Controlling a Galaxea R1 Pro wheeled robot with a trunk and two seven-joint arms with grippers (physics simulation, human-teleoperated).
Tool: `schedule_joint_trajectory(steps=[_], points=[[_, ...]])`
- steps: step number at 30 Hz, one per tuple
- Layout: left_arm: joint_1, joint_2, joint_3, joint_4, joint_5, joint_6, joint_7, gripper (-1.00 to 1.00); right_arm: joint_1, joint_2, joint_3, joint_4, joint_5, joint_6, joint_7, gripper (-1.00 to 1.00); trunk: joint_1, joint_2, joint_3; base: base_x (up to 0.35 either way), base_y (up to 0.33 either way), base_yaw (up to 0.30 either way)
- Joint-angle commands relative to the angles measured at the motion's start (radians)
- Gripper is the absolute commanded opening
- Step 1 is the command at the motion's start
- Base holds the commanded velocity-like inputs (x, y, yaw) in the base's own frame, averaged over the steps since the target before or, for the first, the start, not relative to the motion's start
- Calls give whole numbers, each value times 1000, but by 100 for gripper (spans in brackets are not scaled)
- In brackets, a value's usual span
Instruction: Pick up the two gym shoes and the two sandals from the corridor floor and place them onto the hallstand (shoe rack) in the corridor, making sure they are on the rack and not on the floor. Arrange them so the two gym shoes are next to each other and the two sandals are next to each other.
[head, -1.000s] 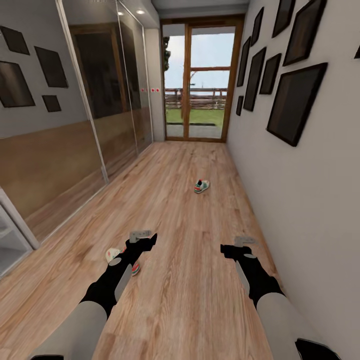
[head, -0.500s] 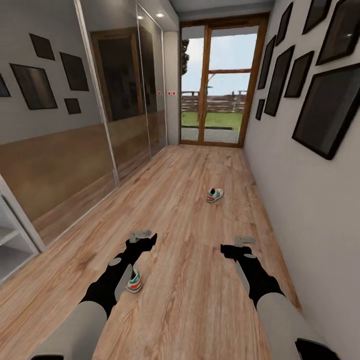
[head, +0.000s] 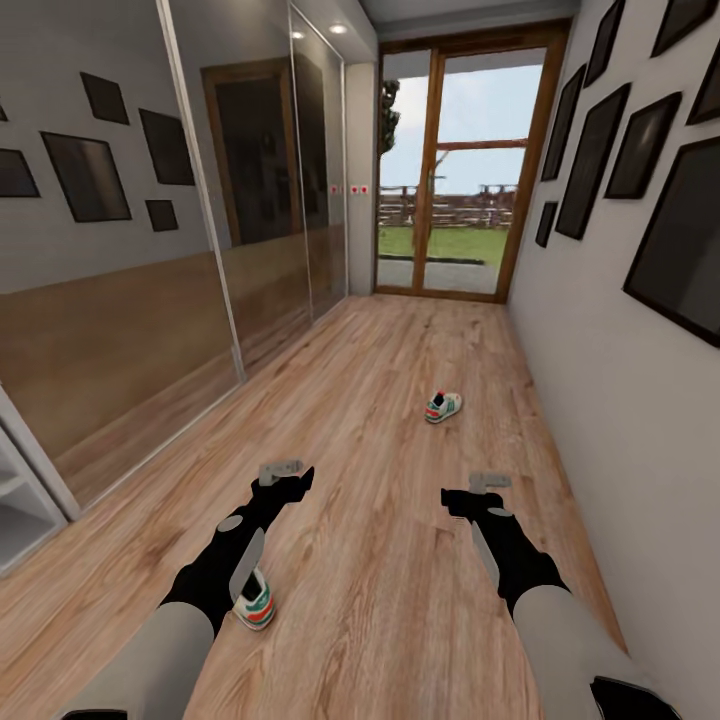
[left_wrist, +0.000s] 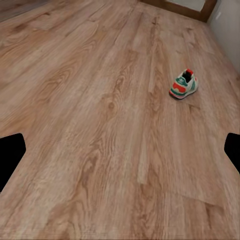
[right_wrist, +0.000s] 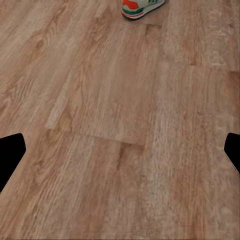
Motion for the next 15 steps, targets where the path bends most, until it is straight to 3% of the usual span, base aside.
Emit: schedule_joint_trajectory(steps=[1, 15], points=[[-1, -1, 4, 1, 10, 0, -8, 100, 0, 1, -5, -2, 10, 5, 1, 100, 0, 0, -1, 327, -125, 8], [-1, -1, 4, 1, 10, 0, -8, 100, 0, 1, -5, -2, 10, 5, 2, 100, 0, 0, -1, 318, -131, 1]])
